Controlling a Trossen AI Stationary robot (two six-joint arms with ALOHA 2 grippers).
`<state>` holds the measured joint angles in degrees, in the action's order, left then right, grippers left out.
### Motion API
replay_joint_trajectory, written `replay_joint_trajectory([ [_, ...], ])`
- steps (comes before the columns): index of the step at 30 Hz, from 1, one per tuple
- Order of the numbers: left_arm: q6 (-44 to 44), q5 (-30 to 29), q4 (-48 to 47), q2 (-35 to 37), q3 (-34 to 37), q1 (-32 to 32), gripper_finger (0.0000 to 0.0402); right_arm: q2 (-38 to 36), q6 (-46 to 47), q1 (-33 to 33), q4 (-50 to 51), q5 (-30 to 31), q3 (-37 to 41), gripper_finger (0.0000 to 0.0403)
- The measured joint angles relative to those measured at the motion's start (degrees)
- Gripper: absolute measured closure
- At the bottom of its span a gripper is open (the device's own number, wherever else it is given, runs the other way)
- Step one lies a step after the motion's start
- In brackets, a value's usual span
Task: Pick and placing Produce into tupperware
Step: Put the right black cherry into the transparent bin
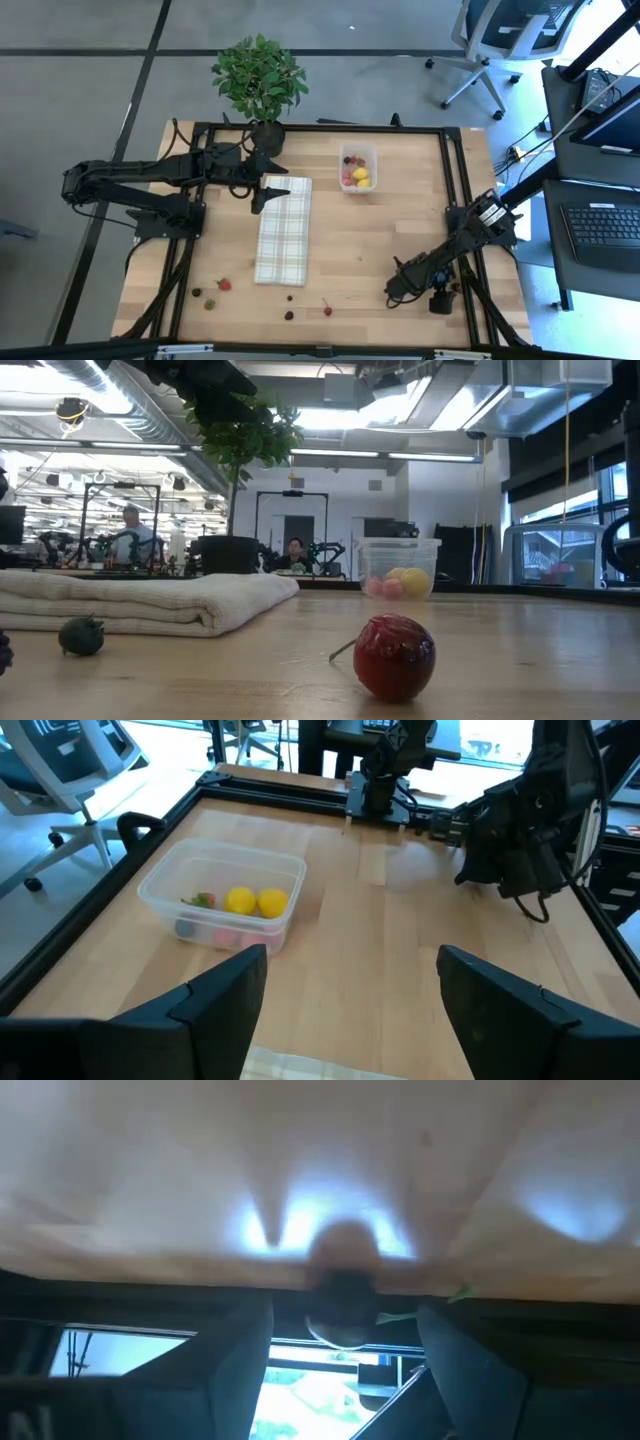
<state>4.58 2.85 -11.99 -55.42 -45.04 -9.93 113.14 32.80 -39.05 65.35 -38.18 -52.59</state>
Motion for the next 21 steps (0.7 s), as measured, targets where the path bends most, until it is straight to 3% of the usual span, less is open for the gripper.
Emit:
replay_joint_trajectory([
  [12, 1.3, 0.0, 0.0, 0.0, 0.0, 0.0, 0.0117, -0.2, 1.4, -0.2, -0.8, -0.7, 4.2, 0.0159],
  [21, 1.4, 0.0, 0.0, 0.0, 0.0, 0.0, 0.0117, -0.2, 2.1, -0.2, -2.7, -1.5, 3.8, 0.0235],
])
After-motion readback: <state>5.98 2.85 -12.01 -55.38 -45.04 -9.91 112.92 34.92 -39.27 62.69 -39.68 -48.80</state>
